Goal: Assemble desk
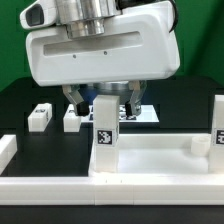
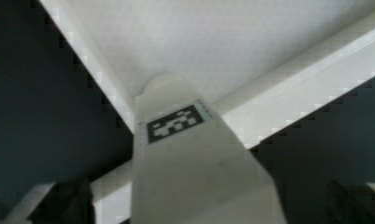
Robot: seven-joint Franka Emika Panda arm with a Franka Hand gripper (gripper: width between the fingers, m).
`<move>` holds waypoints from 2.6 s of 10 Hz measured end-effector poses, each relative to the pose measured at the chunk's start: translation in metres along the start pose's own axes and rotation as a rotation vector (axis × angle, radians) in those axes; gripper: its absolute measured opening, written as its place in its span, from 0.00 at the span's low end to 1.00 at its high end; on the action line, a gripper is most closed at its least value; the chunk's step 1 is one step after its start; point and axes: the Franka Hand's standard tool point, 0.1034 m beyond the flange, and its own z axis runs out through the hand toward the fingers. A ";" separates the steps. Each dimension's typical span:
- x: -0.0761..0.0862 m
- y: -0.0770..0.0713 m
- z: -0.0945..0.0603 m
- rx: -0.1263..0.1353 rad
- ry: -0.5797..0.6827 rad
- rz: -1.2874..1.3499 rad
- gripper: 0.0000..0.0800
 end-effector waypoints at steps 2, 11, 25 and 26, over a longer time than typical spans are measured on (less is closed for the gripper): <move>0.000 0.000 0.000 0.000 0.000 0.093 0.58; -0.001 0.008 0.002 0.061 -0.021 1.237 0.37; -0.009 0.010 0.008 -0.038 -0.021 -0.263 0.66; -0.009 0.010 0.008 -0.038 -0.022 -0.262 0.46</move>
Offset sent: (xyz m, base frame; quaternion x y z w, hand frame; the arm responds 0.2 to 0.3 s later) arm 0.0000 0.0000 0.0000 0.0000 0.0000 0.1938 0.9810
